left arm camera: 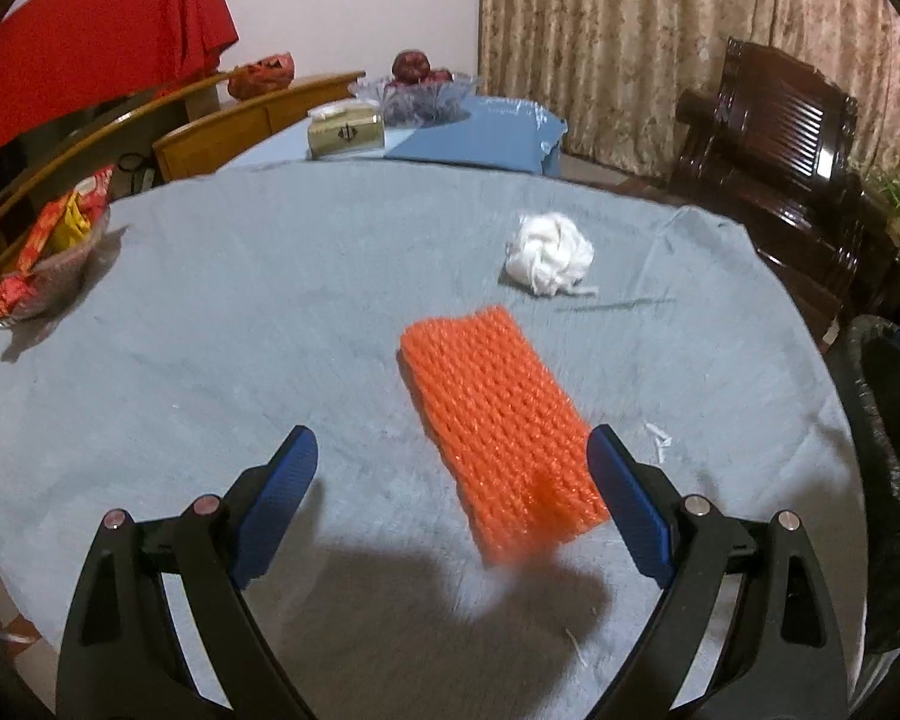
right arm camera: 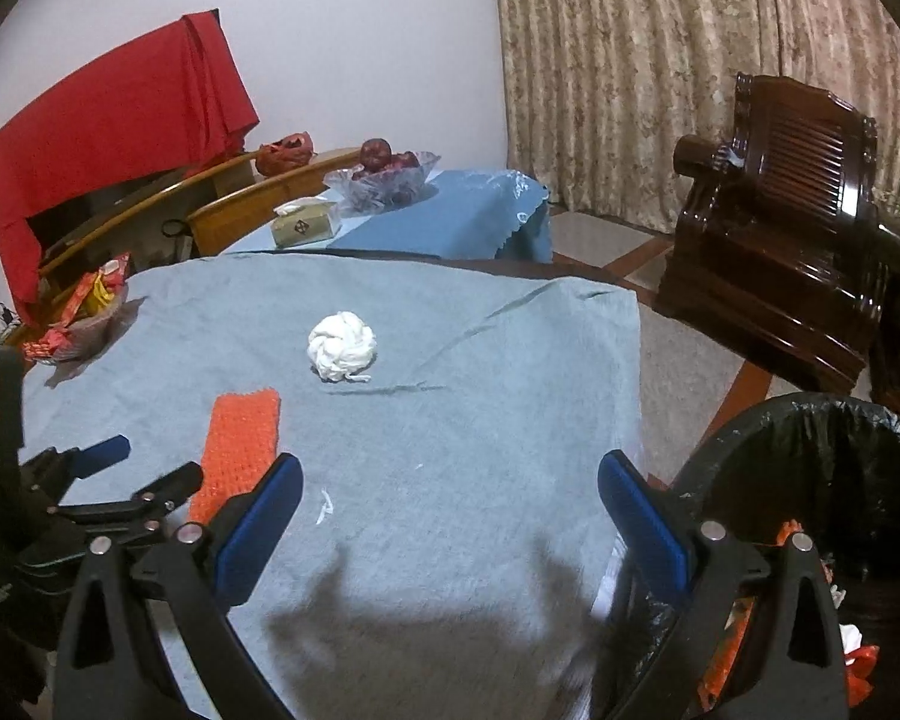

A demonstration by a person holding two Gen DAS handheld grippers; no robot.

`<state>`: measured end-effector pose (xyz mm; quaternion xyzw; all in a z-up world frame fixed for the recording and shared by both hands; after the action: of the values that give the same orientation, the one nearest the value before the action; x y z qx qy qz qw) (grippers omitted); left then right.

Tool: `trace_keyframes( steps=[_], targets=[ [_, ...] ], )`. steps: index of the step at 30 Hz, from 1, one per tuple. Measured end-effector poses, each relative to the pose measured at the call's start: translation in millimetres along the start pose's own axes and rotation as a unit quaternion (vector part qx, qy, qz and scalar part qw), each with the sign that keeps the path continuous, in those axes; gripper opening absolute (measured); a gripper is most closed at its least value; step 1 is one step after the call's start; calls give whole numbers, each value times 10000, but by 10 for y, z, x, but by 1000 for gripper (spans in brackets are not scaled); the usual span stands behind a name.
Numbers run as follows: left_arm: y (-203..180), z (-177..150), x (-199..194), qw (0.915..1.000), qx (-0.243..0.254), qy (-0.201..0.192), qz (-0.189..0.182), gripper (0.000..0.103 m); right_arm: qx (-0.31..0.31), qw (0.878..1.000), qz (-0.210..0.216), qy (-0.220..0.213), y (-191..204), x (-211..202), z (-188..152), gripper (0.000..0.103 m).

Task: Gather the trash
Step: 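Move the left gripper back to the table and grasp the second orange sleeve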

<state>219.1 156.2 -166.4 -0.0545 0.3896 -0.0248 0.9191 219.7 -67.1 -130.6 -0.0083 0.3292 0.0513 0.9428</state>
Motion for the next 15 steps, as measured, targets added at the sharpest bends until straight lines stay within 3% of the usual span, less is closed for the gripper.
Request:
trace_keyframes(
  steps=[6, 12, 13, 15],
  targets=[
    [-43, -66, 239, 9994, -92, 306, -123, 88, 9, 10000, -11, 85, -40, 71, -34, 97],
    [-71, -132, 415, 9978, -227, 561, -285, 81, -21, 9999, 23, 123, -22, 114, -34, 97],
    [-68, -132, 423, 9974, -294, 565, -336, 80, -27, 9999, 26, 124, -18, 114, -37, 97],
    [-74, -128, 425, 9962, -408, 569, -527, 67, -37, 9999, 39, 133, -10, 122, -39, 97]
  ],
)
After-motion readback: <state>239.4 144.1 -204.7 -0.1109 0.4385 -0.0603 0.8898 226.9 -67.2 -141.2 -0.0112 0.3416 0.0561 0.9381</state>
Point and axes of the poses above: each gripper's, at about its wrist camera, not at the fingertips, and x roughly the way its jaws point, y to its left, z to its top, the point moved 4 cm from there along x, roughly the way its jaws point, and after that the axes turned 11 degrees about -z, right-handed, at the moved point
